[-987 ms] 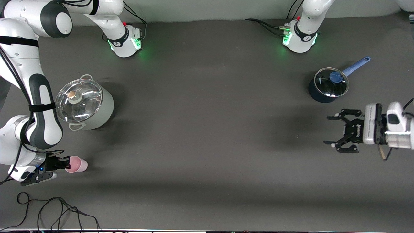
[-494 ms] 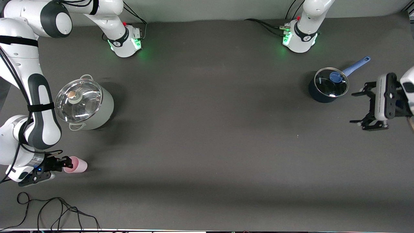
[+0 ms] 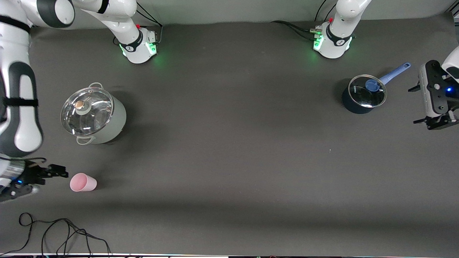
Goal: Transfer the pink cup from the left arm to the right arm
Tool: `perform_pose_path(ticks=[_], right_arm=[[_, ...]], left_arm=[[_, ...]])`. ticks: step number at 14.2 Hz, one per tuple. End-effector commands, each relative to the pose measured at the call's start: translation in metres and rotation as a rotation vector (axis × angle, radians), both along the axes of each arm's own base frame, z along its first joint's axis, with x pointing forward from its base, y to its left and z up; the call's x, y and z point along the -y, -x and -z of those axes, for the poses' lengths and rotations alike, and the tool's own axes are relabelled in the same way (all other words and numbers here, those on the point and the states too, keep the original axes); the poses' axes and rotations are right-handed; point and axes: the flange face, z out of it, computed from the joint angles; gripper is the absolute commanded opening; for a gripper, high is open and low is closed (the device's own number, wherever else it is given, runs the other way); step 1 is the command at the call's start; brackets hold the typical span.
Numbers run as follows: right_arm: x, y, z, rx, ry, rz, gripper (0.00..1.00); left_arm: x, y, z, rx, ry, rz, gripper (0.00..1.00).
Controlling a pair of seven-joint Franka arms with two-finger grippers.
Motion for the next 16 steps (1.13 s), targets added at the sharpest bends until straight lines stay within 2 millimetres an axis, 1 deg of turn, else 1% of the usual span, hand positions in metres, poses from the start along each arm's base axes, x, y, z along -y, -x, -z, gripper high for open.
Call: perform_pose_path(ticks=[1, 3, 4, 6, 7, 8, 9, 10, 12, 13, 14, 16], right_arm=[[-0.01, 0.027, -0.069, -0.028, -0.026, 0.095, 1.0], [-0.022, 0.043, -0.111, -0.042, -0.038, 0.183, 1.0], [-0.032, 0.052, -0.133, -0.043, -0.043, 0.246, 1.0], [-0.06, 0.066, -0.169, -0.045, -0.049, 0.343, 1.0], [-0.079, 0.072, -0.174, -0.052, -0.051, 0.358, 1.0], [-0.089, 0.081, -0.183, -0.046, -0.053, 0.366, 1.0], [-0.096, 0.093, -0.188, -0.049, -0.055, 0.359, 1.0], [-0.1, 0.106, -0.195, -0.045, -0.058, 0.356, 1.0], [-0.102, 0.134, -0.206, -0.035, -0.065, 0.36, 1.0], [-0.104, 0.144, -0.21, -0.033, -0.067, 0.369, 1.0], [-0.104, 0.153, -0.214, -0.028, -0.069, 0.373, 1.0], [-0.108, 0.155, -0.222, -0.017, -0.073, 0.393, 1.0]], left_arm=[[0.004, 0.012, -0.015, 0.022, -0.094, -0.142, 1.0], [0.002, 0.013, -0.019, 0.042, -0.159, -0.284, 1.0], [0.001, 0.013, -0.019, 0.051, -0.178, -0.413, 1.0], [0.0, 0.013, -0.025, 0.075, -0.202, -0.641, 1.0], [0.001, 0.013, -0.026, 0.078, -0.206, -0.7, 1.0], [0.001, 0.012, -0.025, 0.079, -0.208, -0.755, 1.0], [0.001, 0.011, -0.025, 0.078, -0.201, -0.804, 1.0], [0.002, 0.01, -0.024, 0.078, -0.188, -0.848, 1.0], [0.006, 0.009, -0.024, 0.053, -0.148, -0.993, 1.0], [0.007, 0.01, -0.024, 0.036, -0.148, -1.072, 1.0], [0.01, 0.011, -0.022, 0.02, -0.154, -1.131, 1.0], [0.027, 0.012, -0.021, 0.017, -0.17, -1.214, 1.0]])
